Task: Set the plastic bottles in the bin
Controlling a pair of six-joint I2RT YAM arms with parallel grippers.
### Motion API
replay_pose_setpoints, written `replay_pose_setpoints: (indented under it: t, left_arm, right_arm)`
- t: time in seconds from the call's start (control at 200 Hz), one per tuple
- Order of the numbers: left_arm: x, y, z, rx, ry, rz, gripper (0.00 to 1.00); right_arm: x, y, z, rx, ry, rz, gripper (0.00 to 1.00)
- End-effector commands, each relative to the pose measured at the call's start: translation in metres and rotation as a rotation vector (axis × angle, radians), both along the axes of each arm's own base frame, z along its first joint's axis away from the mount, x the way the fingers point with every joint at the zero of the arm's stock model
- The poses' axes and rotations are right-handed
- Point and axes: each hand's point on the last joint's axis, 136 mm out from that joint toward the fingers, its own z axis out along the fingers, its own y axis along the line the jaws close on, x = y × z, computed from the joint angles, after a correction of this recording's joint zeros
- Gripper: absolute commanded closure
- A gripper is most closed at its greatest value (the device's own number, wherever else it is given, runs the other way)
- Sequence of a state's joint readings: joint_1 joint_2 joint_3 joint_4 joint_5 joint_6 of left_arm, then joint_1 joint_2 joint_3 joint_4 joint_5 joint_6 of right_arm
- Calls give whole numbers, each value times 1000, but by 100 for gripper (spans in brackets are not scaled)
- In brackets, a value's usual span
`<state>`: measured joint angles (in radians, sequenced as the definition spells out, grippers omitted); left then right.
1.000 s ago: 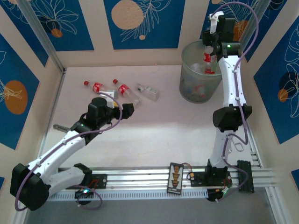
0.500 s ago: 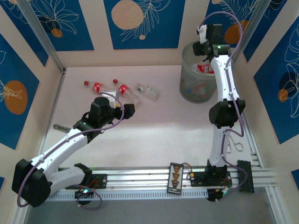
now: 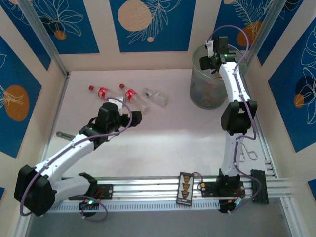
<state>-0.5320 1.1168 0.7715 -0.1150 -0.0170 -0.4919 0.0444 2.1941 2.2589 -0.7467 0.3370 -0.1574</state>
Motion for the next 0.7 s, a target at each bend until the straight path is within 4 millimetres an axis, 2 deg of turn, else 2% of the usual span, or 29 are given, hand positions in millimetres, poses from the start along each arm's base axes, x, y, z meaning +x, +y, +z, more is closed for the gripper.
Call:
replay_pose_setpoints:
  t: [0.0, 0.185, 0.45, 0.695]
  left_arm:
    - [5, 7, 3, 9, 2, 36, 2]
    - [5, 10, 0, 8, 15, 51, 1]
    - [5, 13, -7, 10, 39, 66, 1]
    - [7, 19, -16, 15, 78, 106, 1]
  right_arm:
    - [-1, -4, 18, 33, -52, -21, 24]
    - [-4, -4, 40, 46, -80, -19, 17]
    - [-16, -1, 89, 68, -149, -2, 15]
    - [-32, -2, 124, 101, -211, -15, 14]
